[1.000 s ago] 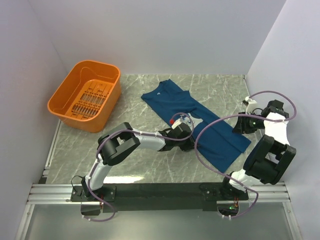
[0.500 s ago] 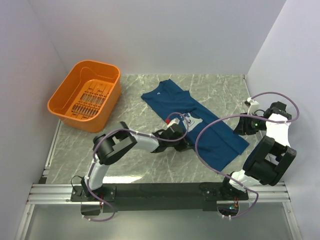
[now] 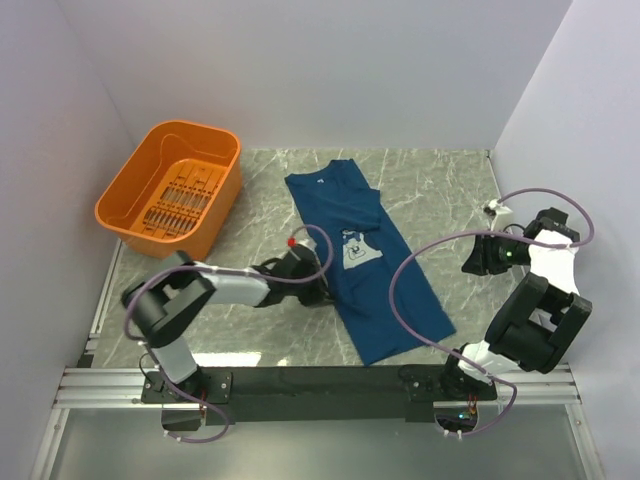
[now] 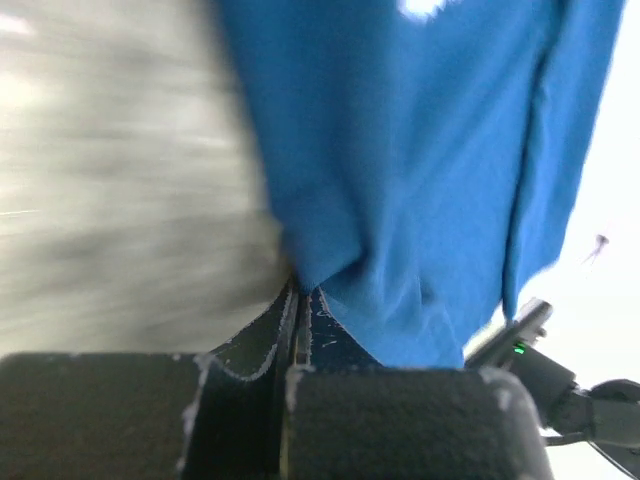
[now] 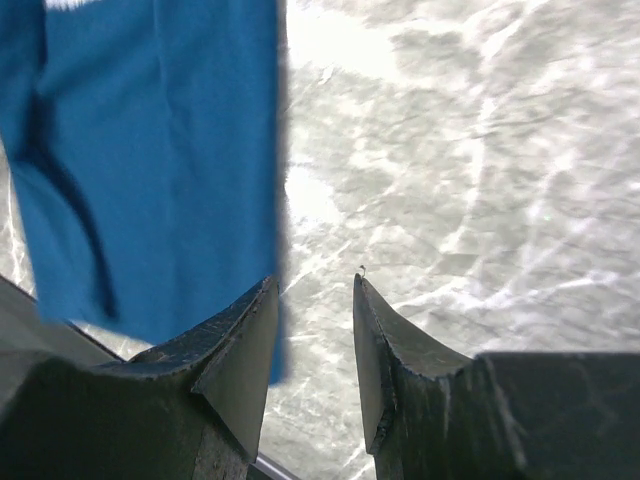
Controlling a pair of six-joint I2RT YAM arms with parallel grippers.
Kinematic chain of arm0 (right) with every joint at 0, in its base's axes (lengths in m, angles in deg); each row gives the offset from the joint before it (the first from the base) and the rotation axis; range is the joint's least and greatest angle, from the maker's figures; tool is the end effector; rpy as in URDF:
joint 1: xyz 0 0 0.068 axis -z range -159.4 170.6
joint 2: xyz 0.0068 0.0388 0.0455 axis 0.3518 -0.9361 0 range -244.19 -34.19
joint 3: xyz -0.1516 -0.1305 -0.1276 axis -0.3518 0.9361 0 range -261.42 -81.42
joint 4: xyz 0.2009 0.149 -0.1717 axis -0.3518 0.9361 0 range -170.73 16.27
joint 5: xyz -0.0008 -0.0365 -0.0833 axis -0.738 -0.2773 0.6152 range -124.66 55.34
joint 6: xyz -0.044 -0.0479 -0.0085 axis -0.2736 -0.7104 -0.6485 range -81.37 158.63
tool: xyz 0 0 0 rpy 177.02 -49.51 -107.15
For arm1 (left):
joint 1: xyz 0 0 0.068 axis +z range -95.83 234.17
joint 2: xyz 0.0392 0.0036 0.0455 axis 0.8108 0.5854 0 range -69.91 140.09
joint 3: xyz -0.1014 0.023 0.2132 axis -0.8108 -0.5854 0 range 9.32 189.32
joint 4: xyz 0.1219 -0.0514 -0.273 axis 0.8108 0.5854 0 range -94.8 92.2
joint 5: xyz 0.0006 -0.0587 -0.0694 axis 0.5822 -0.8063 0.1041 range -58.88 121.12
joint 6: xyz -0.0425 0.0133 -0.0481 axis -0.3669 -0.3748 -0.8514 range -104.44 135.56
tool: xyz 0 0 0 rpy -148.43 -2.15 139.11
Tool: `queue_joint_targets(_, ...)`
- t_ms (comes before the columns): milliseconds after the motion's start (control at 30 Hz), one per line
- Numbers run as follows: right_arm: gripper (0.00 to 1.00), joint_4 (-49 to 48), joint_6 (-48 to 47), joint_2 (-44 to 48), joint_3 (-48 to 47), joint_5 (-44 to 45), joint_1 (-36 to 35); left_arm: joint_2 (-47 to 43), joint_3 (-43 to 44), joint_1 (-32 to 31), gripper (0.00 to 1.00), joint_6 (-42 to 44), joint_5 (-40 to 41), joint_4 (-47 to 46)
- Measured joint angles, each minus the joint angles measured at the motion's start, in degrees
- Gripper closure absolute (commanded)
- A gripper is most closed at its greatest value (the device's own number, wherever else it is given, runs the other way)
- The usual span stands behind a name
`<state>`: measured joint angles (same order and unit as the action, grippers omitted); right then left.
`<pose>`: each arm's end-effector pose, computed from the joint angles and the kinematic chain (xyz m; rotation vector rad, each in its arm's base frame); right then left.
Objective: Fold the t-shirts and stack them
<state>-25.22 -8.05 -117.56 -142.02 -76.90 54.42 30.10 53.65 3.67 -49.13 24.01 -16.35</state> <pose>0.2740 -0.1418 0.1724 -0.3719 2.4317 0.5617 0.2253 -0.2834 0.0448 -0.2556 2.6141 -1.0256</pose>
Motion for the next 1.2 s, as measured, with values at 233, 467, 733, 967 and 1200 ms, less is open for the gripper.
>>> queue_joint_targets(233, 0.57, 0.2, -1.8, 2.6, 5.2, 0.0, -8.7, -9.2, -4.4, 9.6, 0.62, 9.4, -1.1, 11.3)
queue_joint_targets(467, 0.55, -1.9, 1.5, 5.6, 5.9, 0.2, -24.2, -19.3, -4.4, 10.4, 0.39, 18.3, -4.1, 20.0)
queue_joint_targets(733, 0.50, -14.2, 23.0, -7.5, -8.3, 0.2, -30.9, -37.8, -4.7, 10.4, 0.38, 22.0, -4.6, 26.7)
queue_joint_targets(967, 0.45, -22.8, 47.5, -31.6, -31.6, 6.8, -35.5, -53.2, -12.9, 10.3, 0.37, 16.9, -4.6, 26.1)
queue_joint_targets(1200, 0.44, -22.8, 58.6, -48.8, -48.6, 10.6, -36.8, -60.9, -18.5, 10.3, 0.36, 11.9, -3.3, 25.9)
